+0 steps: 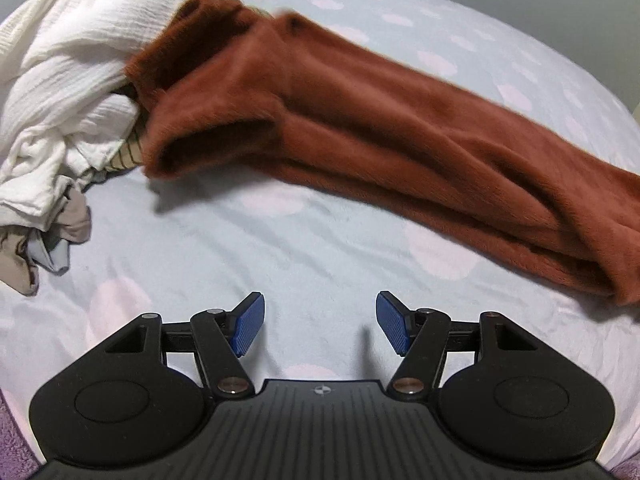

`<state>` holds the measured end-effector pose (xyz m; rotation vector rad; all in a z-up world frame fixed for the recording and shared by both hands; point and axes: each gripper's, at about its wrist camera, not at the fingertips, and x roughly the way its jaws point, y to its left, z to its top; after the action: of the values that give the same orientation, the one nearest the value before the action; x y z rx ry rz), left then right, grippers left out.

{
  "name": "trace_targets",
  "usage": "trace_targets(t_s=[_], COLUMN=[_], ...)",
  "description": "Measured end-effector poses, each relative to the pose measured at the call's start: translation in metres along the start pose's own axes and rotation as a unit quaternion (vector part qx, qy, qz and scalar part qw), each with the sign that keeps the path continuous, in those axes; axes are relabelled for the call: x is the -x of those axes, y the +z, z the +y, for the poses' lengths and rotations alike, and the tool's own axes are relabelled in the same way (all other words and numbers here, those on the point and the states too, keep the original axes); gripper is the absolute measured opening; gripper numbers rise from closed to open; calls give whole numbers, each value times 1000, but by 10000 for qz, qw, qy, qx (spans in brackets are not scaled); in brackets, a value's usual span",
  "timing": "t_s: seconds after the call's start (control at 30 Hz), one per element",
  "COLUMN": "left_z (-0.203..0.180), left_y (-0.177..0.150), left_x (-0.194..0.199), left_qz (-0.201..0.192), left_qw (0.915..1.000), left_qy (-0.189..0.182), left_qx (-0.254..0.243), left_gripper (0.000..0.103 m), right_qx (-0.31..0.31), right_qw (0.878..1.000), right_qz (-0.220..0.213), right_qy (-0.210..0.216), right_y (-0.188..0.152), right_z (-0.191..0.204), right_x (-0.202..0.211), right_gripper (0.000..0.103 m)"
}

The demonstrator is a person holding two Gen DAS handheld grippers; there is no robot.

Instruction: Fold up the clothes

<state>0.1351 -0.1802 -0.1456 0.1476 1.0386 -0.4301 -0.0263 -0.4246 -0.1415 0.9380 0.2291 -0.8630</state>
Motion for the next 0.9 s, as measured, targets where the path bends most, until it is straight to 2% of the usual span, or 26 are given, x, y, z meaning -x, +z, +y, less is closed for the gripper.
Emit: trace_targets(t_s=[0.07, 0.23, 0.37, 0.43, 0.57, 0.67, 0.73, 0.8, 0.9], left_z=[4, 6, 1, -2, -13, -20, -25, -34, -48], left_y=[0, -2, -1, 0, 4, 7, 9, 8, 6], left_x=[6, 10, 5, 2, -5, -11, -15, -17, -21], left_qz=[-84, -274, -521, -649, -897, -1055, -1112, -1215, -1332], left_qw=[9999, 9995, 9976, 9955, 9844, 9741, 9683, 9597, 9465], left_qy=[-48, -80, 62, 155, 564, 811, 895, 984, 1091], left_qx=[42, -97, -459, -669, -1405, -1828, -2052, -2336, -2731], left_gripper=[60, 60, 60, 60, 61, 61, 61, 62, 64], right_qx=[221, 466, 781, 936, 1159, 1360, 1434, 1490, 1831], right_qw=[9994, 9933, 9896, 9879, 9841, 9800, 9773, 9745, 9640], right_qz=[-177, -266, 62, 79, -24, -233, -452, -698, -1048], right_qy=[-186, -1025, -1209, -1236, -1349, -1436, -1489, -1526, -1618], right_y=[16, 43, 41, 36, 25, 15, 7, -2, -20], right_z=[-3, -22, -24, -21, -16, -8, -3, 4, 20], right_x=[9, 20, 8, 10, 15, 22, 30, 39, 51], right_gripper=[29, 29, 30, 36, 43, 57, 69, 72, 73])
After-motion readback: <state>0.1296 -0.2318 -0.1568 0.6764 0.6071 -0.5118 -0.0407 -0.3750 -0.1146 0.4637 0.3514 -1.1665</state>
